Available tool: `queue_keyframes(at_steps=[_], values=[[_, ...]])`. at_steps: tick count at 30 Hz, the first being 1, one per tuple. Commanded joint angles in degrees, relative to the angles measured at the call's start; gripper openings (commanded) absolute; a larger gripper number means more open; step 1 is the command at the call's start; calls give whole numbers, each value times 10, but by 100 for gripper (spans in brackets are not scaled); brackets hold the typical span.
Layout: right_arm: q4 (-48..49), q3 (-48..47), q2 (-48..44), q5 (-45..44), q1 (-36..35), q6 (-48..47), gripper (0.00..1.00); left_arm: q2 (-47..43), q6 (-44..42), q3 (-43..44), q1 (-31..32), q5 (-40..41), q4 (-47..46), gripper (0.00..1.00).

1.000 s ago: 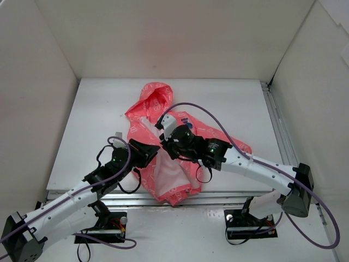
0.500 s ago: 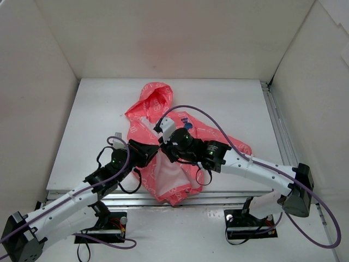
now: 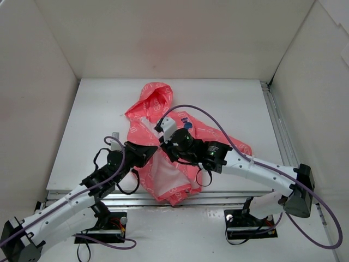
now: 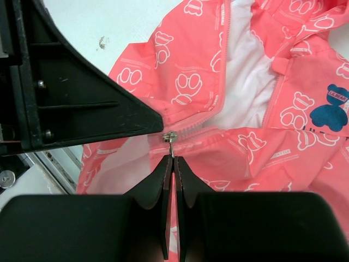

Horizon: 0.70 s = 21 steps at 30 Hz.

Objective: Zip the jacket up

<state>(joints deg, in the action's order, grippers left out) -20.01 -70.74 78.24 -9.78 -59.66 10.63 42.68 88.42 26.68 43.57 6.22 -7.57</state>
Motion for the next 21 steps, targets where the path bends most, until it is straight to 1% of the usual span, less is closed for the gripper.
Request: queue_keyframes(at_steps=[1,4,8,10,14,21], values=[[36,-9,-27,-46,-4,-8,0,-25,-14,11,4,1,-15,0],[36,-12,-27,-58,9,-18,0,-44,-45,17,4,-6,9,0],[37,-18,-20,-63,23,-31,0,-71,-90,30,4,-12,62,0],[37,-25,-14,-65,28,-33,0,-75,-102,35,-1,-21,72,0],[36,-35,1,-69,36,-40,0,-73,-127,51,-7,-52,125,0],[37,-41,9,-88,50,-48,0,-83,-177,79,-7,-85,167,0]])
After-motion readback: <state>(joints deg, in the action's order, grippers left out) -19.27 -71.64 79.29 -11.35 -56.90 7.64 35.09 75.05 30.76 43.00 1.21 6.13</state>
